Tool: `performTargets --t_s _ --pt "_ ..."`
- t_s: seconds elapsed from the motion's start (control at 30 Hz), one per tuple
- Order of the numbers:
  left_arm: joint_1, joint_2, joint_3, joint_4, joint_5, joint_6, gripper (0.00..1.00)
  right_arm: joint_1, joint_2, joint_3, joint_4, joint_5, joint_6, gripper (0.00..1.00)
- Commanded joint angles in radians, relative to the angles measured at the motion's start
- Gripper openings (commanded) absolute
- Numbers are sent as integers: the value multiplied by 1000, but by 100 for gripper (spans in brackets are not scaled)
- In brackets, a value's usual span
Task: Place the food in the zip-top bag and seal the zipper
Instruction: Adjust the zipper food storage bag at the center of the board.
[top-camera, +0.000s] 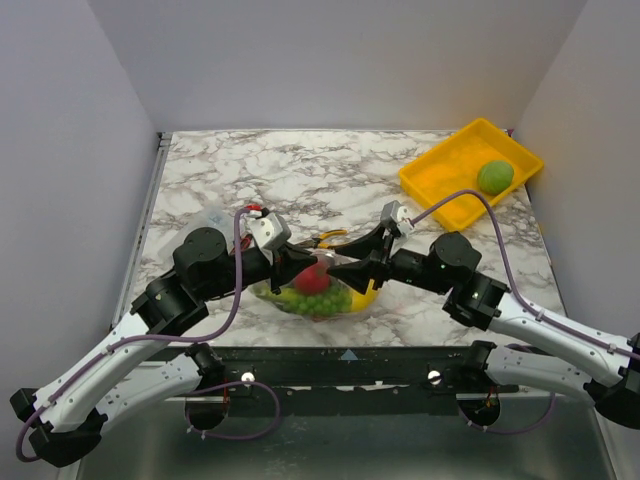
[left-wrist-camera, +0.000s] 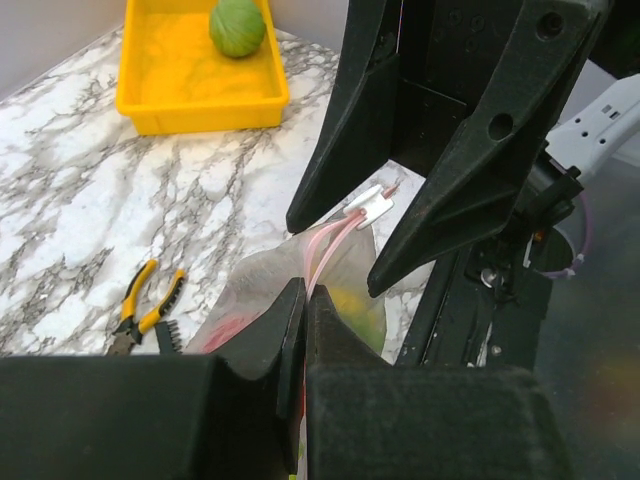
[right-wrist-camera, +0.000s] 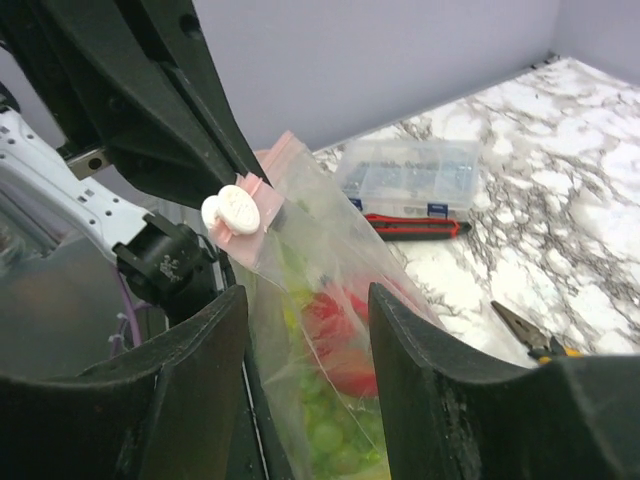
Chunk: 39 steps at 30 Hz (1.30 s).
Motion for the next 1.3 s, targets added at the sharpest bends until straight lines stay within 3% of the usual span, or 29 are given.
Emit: performTargets --t_s 0.0,0.2,0.3,0.4,0.53,0.7,0.73,0.87,0.93,1.03,1.27 --pt "5 -17 20 77 62 -50 0 -1 -31 -57 201 -54 -19 55" --pt "6 -19 27 45 52 -34 0 -1 8 -1 116 -74 -91 65" --pt "6 -14 32 38 62 -34 0 -1 13 13 109 -29 -80 46" --pt "5 -13 36 26 59 -28 0 -1 8 4 127 -62 -96 32" --pt "6 -10 46 0 64 -17 0 0 17 20 107 -95 -113 1" --pt "6 -1 82 -48 94 -2 0 -1 35 36 93 -79 -71 0" --pt "6 5 99 -70 97 2 2 -1 38 43 81 -61 -48 0" --pt "6 37 185 -148 103 33 43 -1 54 75 19 -104 -35 0" --pt "6 63 228 -176 111 59 55 -1 62 87 3 -131 -34 0" --pt "7 95 267 -194 155 95 62 -1 72 103 -10 -145 -25 0" --pt "6 110 255 -209 269 210 65 0 73 129 -37 -137 -20 0"
